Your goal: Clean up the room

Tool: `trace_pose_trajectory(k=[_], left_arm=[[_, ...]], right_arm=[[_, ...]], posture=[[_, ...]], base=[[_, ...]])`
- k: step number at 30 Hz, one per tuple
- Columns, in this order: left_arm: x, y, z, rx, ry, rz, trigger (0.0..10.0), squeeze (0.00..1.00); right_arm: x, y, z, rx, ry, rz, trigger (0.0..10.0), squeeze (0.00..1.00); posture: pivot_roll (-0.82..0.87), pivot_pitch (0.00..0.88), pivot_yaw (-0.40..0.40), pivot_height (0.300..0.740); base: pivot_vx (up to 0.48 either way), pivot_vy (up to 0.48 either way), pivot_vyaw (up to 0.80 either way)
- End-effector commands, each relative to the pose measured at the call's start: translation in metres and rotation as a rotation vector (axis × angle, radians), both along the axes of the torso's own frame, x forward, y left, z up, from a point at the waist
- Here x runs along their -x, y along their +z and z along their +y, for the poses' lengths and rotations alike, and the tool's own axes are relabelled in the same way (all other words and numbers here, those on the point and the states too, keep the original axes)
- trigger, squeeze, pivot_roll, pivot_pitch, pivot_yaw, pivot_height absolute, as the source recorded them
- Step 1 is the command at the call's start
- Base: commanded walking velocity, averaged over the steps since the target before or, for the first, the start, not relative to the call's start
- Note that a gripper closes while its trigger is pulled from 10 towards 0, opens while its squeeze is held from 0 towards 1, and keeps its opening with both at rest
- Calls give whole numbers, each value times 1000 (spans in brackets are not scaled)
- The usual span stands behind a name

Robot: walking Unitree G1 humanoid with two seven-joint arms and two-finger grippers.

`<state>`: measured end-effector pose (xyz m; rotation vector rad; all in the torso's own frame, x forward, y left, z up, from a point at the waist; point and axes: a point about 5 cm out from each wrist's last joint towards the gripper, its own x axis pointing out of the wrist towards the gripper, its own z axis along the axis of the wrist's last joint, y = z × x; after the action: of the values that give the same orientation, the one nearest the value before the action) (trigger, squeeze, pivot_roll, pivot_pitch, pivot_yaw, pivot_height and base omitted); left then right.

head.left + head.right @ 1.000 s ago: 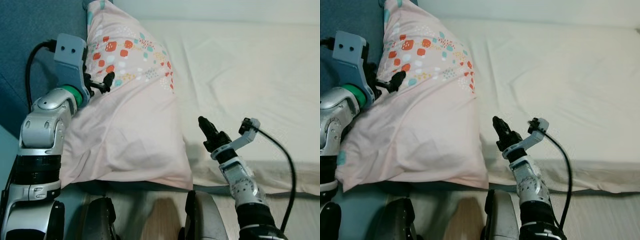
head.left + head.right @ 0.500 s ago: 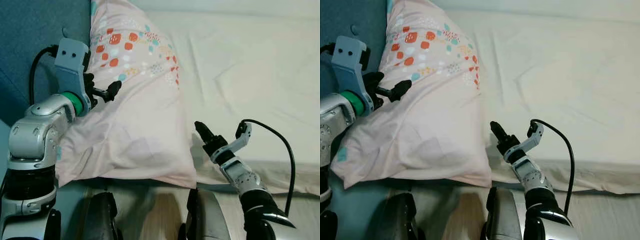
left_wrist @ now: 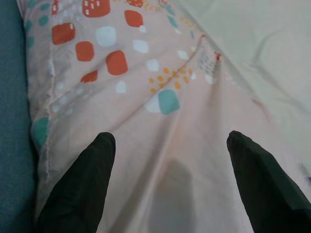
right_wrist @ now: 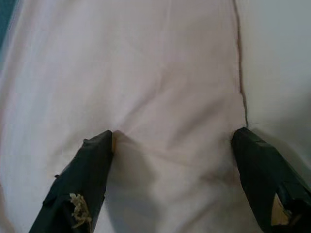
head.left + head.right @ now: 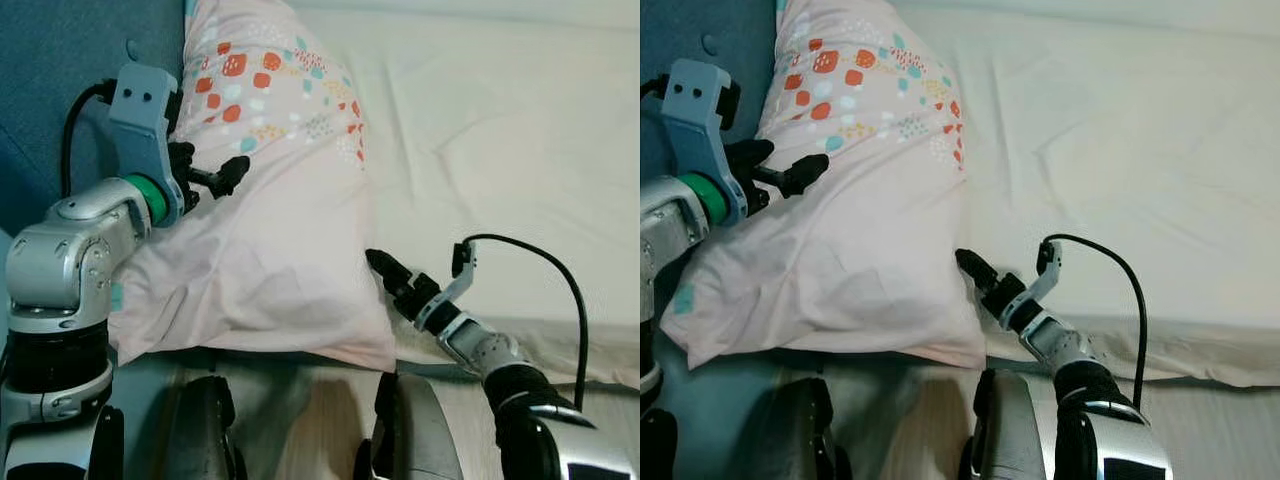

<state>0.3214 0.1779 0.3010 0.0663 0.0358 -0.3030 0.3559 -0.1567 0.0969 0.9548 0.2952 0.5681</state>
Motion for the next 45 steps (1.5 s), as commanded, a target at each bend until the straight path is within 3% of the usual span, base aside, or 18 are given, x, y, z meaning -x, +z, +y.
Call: trace_pose_trajectory(k=[1, 2, 3, 4, 5, 6, 9, 11, 14, 17, 22, 23, 24, 29, 30, 32, 33, 45], left_arm=[[3, -2, 2, -1, -9, 31, 10000, 1000], [4, -6, 0, -15, -22, 57, 10000, 1000], [4, -6, 0, -15, -22, 57, 10000, 1000], [4, -16, 1, -16, -10, 119, 10000, 765], [3, -20, 2, -8, 3, 149, 10000, 765], [1, -25, 4, 16, 21, 186, 10000, 0], [-8, -35, 10, 115, 82, 284, 10000, 0], [-10, -38, 14, 113, 111, 300, 10000, 0], [-16, -43, 26, 55, 200, 290, 10000, 0], [-21, -40, 42, -95, 332, 194, 10000, 0], [-18, -76, 29, -78, 220, 378, 10000, 0], [-16, -85, 24, -69, 182, 411, 9255, 0], [-14, -92, 19, -61, 153, 435, 0, 0], [-13, -98, 11, -47, 120, 462, 0, 0], [-13, -96, 7, -48, 103, 448, 0, 0], [-13, -95, 7, -50, 99, 443, 0, 0], [-13, -94, 6, -51, 96, 432, 0, 0], [-15, -72, -6, 10, 52, 334, 0, 0]], right_arm=[[6, -16, 0, 63, -20, 86, 10000, 1000], [5, -17, 1, 80, -33, 96, 10000, 0], [5, -17, 1, 80, -33, 96, 10000, 0], [3, -15, 3, 75, -34, 81, 10000, 0], [2, -12, 4, 68, -28, 67, 10000, 0], [0, -9, 6, 66, -18, 49, 10000, 0], [-5, -1, 10, 74, 7, 18, 10000, 0], [-6, 1, 10, 74, 12, 10, 10000, 0], [-7, 4, 10, 78, 13, 5, 10000, 0], [-8, 4, 11, 83, 9, 5, 10000, 0], [-7, 2, 9, 83, 0, 12, 10000, 0], [-7, 1, 10, 84, -4, 17, 10000, 0], [-6, 0, 10, 83, -8, 21, 10000, 0], [-6, -1, 12, 84, -18, 26, 10000, 0], [-7, -1, 12, 109, -27, 17, 3333, 0], [-8, -1, 12, 121, -29, 10, 3333, 0], [-8, 0, 12, 121, -36, 6, 0, 0], [-12, 7, 10, 104, -54, -14, 0, 0]], posture=[[228, 277, -4, 561], [239, 279, -1, 561], [239, 279, -1, 561], [248, 279, 7, 561], [248, 279, 7, 561], [252, 278, 11, 561], [256, 274, 16, 561], [256, 271, 17, 561], [259, 268, 19, 561], [254, 263, 20, 561], [254, 263, 20, 561], [258, 257, 25, 561], [258, 257, 25, 561], [258, 257, 25, 561], [263, 260, 24, 561], [263, 260, 24, 561], [263, 260, 24, 561], [267, 264, 23, 561]], base=[[0, 0, 0], [0, 0, 0], [0, 0, 0], [0, 0, 0], [0, 0, 0], [0, 0, 0], [0, 0, 0], [0, 0, 0], [0, 0, 0], [0, 0, 0], [0, 0, 0], [0, 0, 0], [0, 0, 0], [0, 0, 0], [0, 0, 0], [0, 0, 0], [0, 0, 0], [0, 0, 0]])
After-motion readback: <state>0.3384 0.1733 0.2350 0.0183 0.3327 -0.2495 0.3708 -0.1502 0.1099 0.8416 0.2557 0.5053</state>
